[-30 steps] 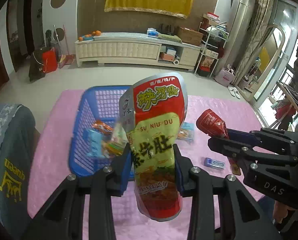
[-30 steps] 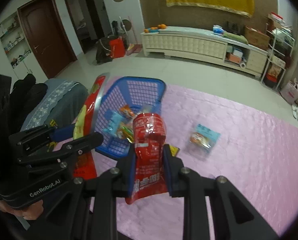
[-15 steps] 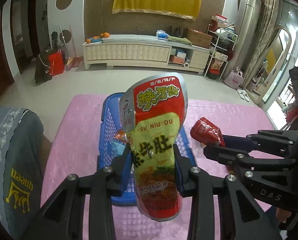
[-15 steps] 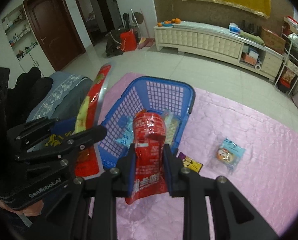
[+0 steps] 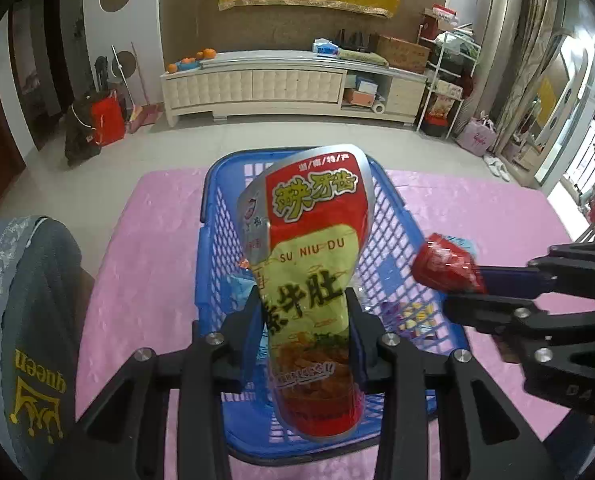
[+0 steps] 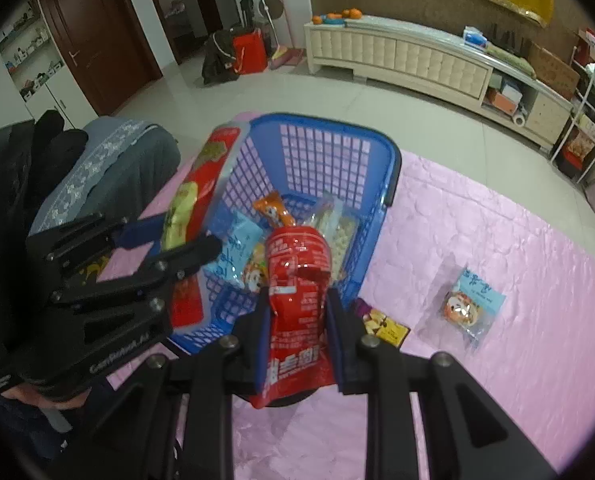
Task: Organize snacks
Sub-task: 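Carry the red-yellow pouch and red packet over the blue basket, then open the left tool to drop the pouch while the right tool releases the red packet into the basket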
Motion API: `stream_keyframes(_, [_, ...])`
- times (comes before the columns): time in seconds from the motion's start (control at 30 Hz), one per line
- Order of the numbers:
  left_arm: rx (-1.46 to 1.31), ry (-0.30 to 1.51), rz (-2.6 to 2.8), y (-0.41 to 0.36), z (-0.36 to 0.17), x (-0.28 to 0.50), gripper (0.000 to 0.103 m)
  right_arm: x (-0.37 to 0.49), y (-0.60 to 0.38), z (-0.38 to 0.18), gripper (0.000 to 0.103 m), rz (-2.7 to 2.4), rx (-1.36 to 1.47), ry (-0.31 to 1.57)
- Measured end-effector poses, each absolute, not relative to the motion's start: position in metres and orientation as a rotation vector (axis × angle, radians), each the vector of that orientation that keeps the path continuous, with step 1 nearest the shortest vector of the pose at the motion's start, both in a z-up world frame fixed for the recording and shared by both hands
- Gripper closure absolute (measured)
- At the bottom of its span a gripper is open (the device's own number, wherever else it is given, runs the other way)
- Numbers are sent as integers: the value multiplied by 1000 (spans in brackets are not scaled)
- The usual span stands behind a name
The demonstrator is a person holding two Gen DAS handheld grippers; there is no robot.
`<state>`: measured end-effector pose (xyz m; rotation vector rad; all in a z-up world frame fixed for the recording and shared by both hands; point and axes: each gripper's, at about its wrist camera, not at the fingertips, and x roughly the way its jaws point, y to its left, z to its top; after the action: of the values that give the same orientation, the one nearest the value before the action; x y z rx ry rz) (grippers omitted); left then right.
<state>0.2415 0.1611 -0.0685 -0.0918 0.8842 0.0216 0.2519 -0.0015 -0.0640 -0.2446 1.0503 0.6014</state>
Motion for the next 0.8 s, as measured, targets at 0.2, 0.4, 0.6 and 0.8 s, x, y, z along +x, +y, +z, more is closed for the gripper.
stream_keyframes(0.2, [-49, 903, 27, 159, -74, 244, 65, 249, 2, -58, 74, 601, -247, 1043])
stream_keyframes(0.4, [-23, 935, 16, 152, -74, 244, 37, 238, 2, -46, 74, 610, -276, 1025])
stream_keyframes(0.6, [-13, 929, 37, 152, -59, 229, 27, 235, -10, -39, 74, 601, -248, 1021])
stream_keyframes(0.8, [-97, 890, 51, 167, -37, 207, 26, 233, -18, -35, 74, 607, -204, 1024])
